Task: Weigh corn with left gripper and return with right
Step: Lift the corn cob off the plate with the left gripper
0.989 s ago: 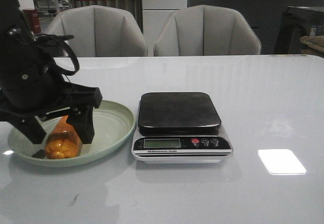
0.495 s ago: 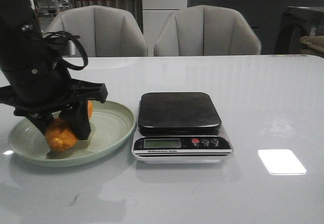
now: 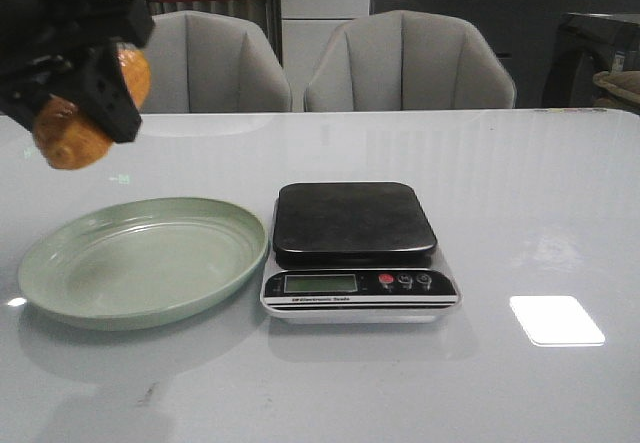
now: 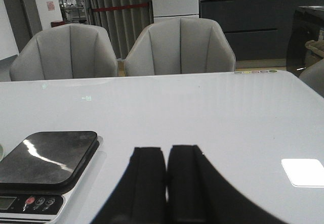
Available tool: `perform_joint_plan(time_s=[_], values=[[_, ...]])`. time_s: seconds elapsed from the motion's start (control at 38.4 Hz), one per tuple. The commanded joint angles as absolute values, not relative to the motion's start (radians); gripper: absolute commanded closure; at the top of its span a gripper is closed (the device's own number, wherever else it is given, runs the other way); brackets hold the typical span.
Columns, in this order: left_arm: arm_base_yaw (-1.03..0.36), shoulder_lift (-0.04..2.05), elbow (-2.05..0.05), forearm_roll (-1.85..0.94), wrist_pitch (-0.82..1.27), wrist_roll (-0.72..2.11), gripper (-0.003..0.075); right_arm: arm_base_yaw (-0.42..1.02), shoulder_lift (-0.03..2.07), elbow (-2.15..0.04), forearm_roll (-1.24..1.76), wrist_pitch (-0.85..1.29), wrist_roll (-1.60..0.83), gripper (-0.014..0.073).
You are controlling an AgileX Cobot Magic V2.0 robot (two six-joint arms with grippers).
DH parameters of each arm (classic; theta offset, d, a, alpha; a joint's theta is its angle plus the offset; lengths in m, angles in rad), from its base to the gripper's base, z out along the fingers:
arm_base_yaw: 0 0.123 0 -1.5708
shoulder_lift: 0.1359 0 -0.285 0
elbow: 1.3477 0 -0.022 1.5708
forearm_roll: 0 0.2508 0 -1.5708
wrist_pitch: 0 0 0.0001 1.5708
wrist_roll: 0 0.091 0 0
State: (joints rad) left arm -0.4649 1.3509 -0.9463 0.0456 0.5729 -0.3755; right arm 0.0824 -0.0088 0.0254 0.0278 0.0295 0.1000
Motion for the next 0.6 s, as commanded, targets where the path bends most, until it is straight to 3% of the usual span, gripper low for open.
perform_joint_plan(time_s=[0.0, 0.26, 0.57], values=[[-0.47, 1.203, -0.914, 0.065, 0.519, -0.382, 0.0606, 0.078, -0.028, 0.036, 0.016, -0.056, 0.092, 0.0428], [-0.497, 1.053, -0.847, 0.063, 0.468, -0.32, 0.0606, 0.078, -0.028, 0.036, 0.016, -0.056, 0.092, 0.0428], [-0.667, 1.299, -1.003, 0.007, 0.423, -0.317, 0.0606, 0.078, -0.028, 0.036, 0.016, -0.056, 0.092, 0.0428]])
